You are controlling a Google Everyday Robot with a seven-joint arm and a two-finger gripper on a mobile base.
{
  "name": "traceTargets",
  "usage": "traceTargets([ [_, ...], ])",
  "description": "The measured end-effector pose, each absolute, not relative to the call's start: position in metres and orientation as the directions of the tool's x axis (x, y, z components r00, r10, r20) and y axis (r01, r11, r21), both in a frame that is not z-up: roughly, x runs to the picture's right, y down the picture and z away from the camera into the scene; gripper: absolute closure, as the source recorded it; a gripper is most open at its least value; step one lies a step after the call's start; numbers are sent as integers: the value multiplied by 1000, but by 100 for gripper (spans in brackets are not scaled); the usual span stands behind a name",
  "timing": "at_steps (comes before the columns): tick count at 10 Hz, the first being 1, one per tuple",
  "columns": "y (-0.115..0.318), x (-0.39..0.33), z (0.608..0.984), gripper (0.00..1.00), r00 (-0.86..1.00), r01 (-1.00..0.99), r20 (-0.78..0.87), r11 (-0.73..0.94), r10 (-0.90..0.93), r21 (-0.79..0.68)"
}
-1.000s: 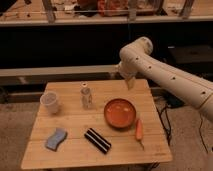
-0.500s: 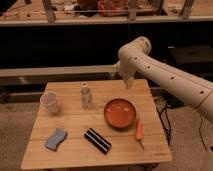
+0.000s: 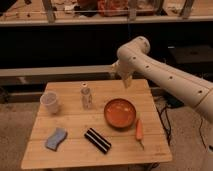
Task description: Knock the bottle over
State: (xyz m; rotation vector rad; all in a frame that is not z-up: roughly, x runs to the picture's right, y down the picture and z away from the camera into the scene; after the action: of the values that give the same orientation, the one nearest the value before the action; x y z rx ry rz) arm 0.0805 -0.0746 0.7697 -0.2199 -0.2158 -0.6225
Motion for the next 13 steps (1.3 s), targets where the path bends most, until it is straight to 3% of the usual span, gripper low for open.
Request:
traceTargets([
  [2,-77,74,771,26,779,610,272,782,-565,-124],
  [3,-79,72,772,38,773,616,276,779,-571,-117],
  [5,-81,68,773,48,766,624,282,774,-578,-109],
  [6,-82,63,775,59,759,630,287,769,-584,-103],
  [9,-84,58,774,67,753,636,287,766,-592,-89],
  [11,-86,50,779,85,750,638,289,765,-594,-83],
  [13,-87,44,786,91,746,642,295,763,-597,-79],
])
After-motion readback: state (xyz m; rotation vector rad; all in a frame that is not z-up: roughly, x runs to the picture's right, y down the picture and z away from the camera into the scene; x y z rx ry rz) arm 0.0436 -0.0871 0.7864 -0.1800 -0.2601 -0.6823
